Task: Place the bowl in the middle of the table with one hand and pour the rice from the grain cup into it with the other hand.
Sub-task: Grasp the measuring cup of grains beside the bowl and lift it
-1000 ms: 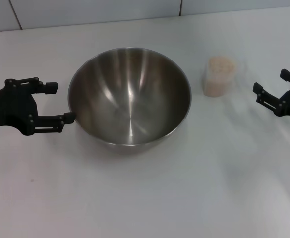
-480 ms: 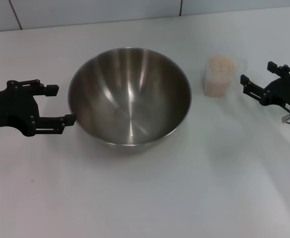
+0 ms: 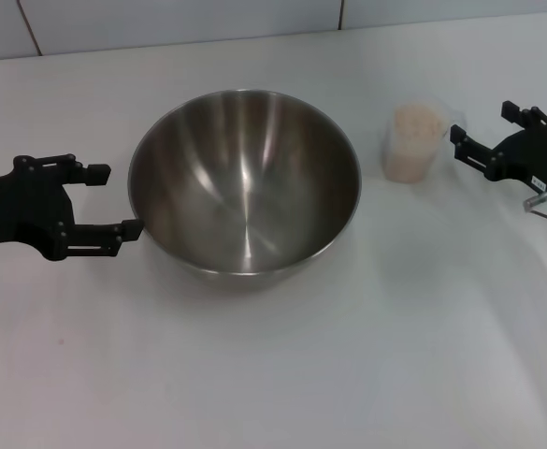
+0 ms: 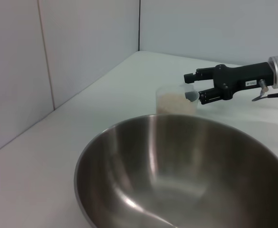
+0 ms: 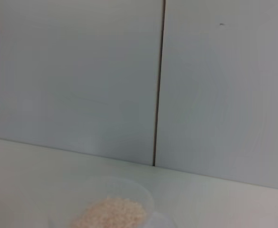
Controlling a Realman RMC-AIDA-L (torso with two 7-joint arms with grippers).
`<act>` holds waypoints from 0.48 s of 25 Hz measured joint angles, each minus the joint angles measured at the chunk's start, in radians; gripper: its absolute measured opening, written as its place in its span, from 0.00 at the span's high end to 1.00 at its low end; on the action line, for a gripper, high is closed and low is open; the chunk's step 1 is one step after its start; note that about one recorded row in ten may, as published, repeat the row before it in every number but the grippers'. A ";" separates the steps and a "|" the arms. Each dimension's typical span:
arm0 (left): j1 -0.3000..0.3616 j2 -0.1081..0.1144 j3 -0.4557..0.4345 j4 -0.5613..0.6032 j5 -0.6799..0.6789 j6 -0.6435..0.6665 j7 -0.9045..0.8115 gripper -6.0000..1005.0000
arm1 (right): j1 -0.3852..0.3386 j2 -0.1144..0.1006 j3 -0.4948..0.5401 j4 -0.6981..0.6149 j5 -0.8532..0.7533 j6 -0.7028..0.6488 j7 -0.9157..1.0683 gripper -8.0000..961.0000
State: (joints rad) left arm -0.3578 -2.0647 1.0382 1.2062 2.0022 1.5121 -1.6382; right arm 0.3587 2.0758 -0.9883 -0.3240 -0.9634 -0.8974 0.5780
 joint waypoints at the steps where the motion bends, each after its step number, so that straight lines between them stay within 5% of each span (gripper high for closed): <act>1: -0.001 0.000 0.000 -0.005 0.000 -0.001 0.000 0.17 | 0.008 0.000 0.006 -0.001 0.000 0.013 -0.002 0.21; 12: -0.004 0.000 0.000 -0.019 0.000 -0.005 0.000 0.17 | 0.032 0.003 0.014 -0.003 0.002 0.017 -0.006 0.22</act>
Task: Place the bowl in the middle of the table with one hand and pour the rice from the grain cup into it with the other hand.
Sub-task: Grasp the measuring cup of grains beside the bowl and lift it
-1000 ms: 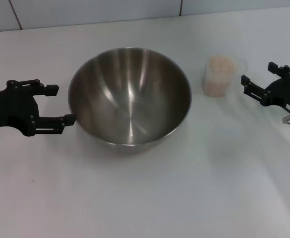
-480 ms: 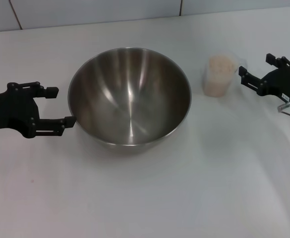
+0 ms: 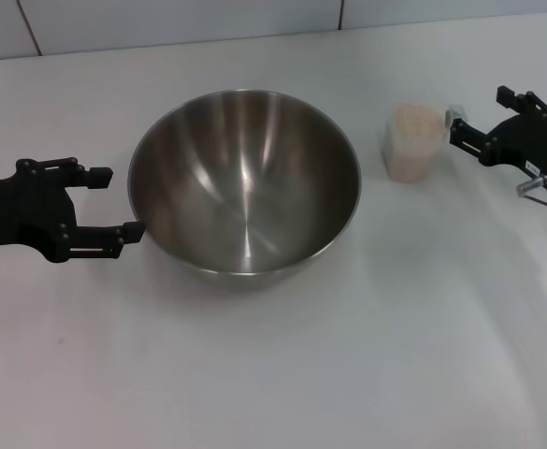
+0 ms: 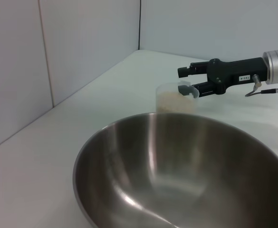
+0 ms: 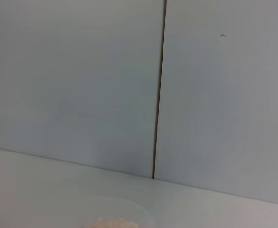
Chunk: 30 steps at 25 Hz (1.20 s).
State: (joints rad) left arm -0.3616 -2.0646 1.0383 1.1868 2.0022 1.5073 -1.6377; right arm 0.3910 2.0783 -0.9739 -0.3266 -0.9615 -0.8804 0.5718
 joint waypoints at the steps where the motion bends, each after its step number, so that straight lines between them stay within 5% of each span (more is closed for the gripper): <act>1: 0.000 0.000 0.000 0.000 0.000 -0.001 0.000 0.17 | 0.002 0.000 -0.001 0.002 0.000 0.003 0.000 0.22; 7: -0.001 0.001 0.000 0.000 0.001 -0.003 0.001 0.17 | 0.007 0.001 -0.007 0.004 0.000 0.008 -0.002 0.22; 9: -0.002 0.002 0.000 0.000 0.002 -0.003 0.001 0.17 | 0.013 0.002 -0.007 0.005 0.000 0.008 -0.003 0.42; 30: -0.012 0.002 0.002 0.001 0.002 -0.002 0.001 0.17 | 0.007 0.006 0.000 -0.002 0.011 -0.052 -0.060 0.95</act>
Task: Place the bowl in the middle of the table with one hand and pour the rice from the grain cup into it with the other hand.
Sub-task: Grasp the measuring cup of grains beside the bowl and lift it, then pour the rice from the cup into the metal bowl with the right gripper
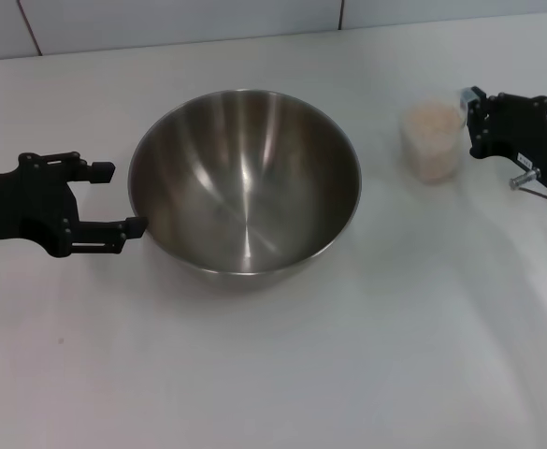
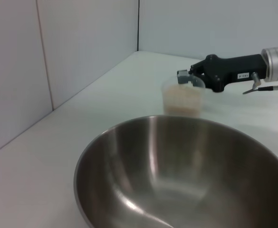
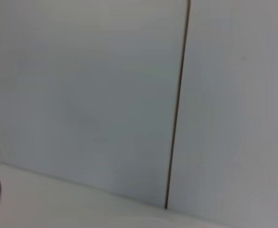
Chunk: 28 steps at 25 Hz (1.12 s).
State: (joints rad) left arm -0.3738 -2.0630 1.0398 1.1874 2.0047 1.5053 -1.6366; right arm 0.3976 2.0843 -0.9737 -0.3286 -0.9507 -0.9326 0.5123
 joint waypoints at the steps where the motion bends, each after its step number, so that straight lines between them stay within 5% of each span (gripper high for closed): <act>1: -0.001 0.000 0.000 0.000 0.000 0.001 0.000 0.17 | -0.005 0.001 0.000 -0.002 0.014 -0.028 -0.013 0.96; 6: -0.002 0.000 0.000 0.000 0.000 0.003 0.000 0.17 | -0.023 0.004 -0.009 0.001 0.124 -0.370 -0.201 0.98; 10: -0.006 0.000 0.000 0.000 0.000 0.004 0.000 0.17 | 0.027 0.008 -0.066 0.025 0.129 -0.491 -0.357 0.98; 15: -0.008 0.000 0.000 0.000 0.000 0.004 0.000 0.17 | 0.089 0.008 -0.176 0.072 0.130 -0.499 -0.645 0.98; 23: -0.008 -0.002 0.000 0.000 0.000 0.007 -0.001 0.17 | 0.206 0.008 -0.198 0.299 0.142 -0.563 -1.459 0.98; 28: -0.008 -0.002 0.000 0.000 0.000 0.007 -0.001 0.17 | 0.227 0.008 -0.204 0.313 0.140 -0.621 -1.658 0.98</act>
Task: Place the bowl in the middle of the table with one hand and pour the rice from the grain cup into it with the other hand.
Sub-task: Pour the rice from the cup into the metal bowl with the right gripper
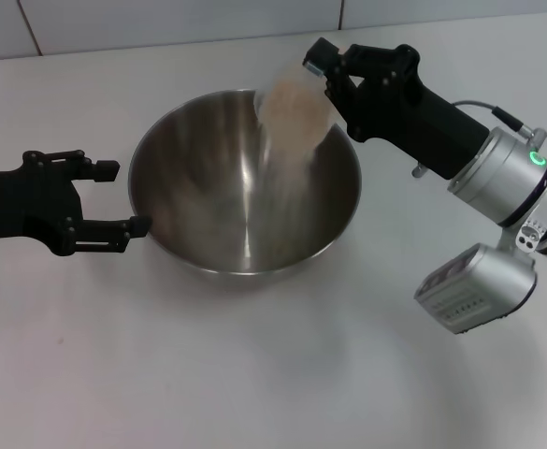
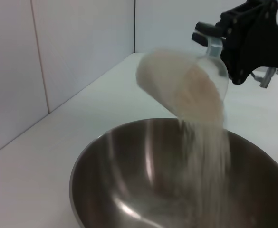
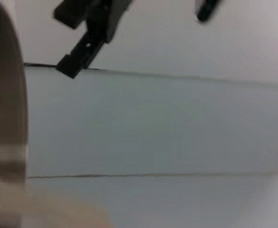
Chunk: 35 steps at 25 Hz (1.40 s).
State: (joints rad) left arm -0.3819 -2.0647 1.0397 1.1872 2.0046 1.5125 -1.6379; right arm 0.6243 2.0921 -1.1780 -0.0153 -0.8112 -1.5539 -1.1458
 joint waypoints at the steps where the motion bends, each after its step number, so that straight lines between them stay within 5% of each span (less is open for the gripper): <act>1: 0.000 0.000 0.000 0.000 0.000 0.000 0.000 0.17 | 0.000 0.000 0.000 0.000 0.000 0.000 0.000 0.98; 10: -0.003 0.001 0.000 0.000 0.000 0.000 -0.006 0.17 | 0.064 0.000 -0.005 0.050 -0.078 0.037 -0.281 0.98; 25: -0.008 0.001 0.000 0.000 0.016 0.002 -0.010 0.17 | 0.079 0.000 0.002 0.056 -0.131 0.076 -0.405 0.98; 33: -0.012 0.000 0.000 0.000 0.017 0.002 -0.009 0.17 | 0.087 0.000 0.016 0.071 -0.131 0.059 -0.387 0.98; 35: -0.015 0.000 0.000 0.000 0.017 0.002 -0.009 0.17 | 0.109 0.000 0.120 0.158 -0.131 -0.059 -0.216 0.98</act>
State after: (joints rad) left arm -0.3973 -2.0648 1.0398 1.1874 2.0217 1.5141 -1.6473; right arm 0.7331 2.0919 -1.0577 0.1424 -0.9425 -1.6126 -1.3622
